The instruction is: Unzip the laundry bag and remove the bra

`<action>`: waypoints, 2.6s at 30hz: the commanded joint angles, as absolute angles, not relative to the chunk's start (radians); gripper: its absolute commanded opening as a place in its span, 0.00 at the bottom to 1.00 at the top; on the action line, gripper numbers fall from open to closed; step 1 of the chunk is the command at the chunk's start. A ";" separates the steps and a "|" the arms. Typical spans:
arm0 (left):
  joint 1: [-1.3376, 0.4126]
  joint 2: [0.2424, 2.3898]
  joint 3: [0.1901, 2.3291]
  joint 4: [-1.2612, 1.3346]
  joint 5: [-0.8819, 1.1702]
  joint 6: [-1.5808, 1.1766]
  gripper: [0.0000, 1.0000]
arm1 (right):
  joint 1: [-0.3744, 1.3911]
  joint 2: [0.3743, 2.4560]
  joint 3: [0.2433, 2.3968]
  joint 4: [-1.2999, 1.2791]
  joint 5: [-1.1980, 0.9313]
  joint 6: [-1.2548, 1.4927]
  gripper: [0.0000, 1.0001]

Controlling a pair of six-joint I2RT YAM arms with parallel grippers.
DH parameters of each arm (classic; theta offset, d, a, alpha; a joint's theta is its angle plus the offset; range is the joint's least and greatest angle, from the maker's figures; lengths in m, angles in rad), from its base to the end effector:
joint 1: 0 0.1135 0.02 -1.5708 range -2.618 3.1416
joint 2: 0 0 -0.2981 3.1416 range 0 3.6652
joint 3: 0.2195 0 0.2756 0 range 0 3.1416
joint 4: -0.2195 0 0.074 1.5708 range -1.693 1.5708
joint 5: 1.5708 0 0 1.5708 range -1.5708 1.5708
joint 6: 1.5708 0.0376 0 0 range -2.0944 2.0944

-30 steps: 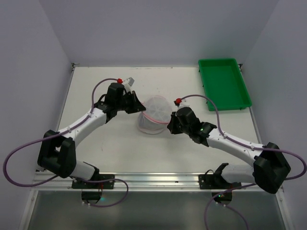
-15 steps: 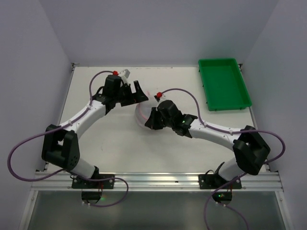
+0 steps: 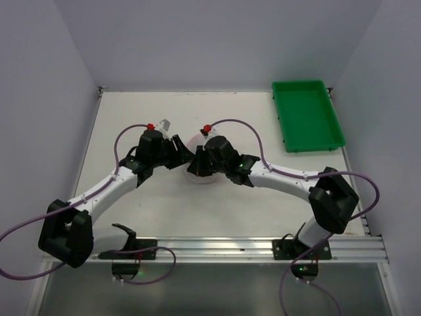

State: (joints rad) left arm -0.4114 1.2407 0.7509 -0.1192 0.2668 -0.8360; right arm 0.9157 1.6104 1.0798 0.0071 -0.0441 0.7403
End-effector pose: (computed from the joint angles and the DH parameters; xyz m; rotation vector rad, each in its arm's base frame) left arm 0.2521 -0.1208 0.2588 -0.3313 2.3108 -0.9633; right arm 0.2368 0.3109 0.2712 -0.2277 2.2598 0.9998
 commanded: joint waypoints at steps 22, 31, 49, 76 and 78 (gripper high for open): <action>-0.385 1.368 0.905 -0.110 0.299 -0.663 0.00 | 0.672 1.318 0.822 -0.161 -0.086 0.479 0.00; -0.356 1.548 1.180 -0.155 0.307 -0.695 0.74 | 0.778 1.475 0.974 0.047 -0.219 0.678 0.00; -0.318 1.117 0.810 -0.227 -0.017 -0.760 1.00 | 0.911 1.652 1.160 0.107 -0.147 0.744 0.00; -0.458 0.834 0.519 -0.173 0.063 -1.084 0.90 | 0.963 1.655 1.055 0.156 -0.084 0.761 0.00; -0.486 0.854 0.515 -0.154 0.031 -1.101 0.88 | 0.966 1.652 1.055 0.153 -0.078 0.761 0.00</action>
State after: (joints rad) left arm -0.4397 0.8478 0.5186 -0.2611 0.0586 -1.0138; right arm 0.9577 1.6558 1.0554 0.0978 -0.1184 0.7589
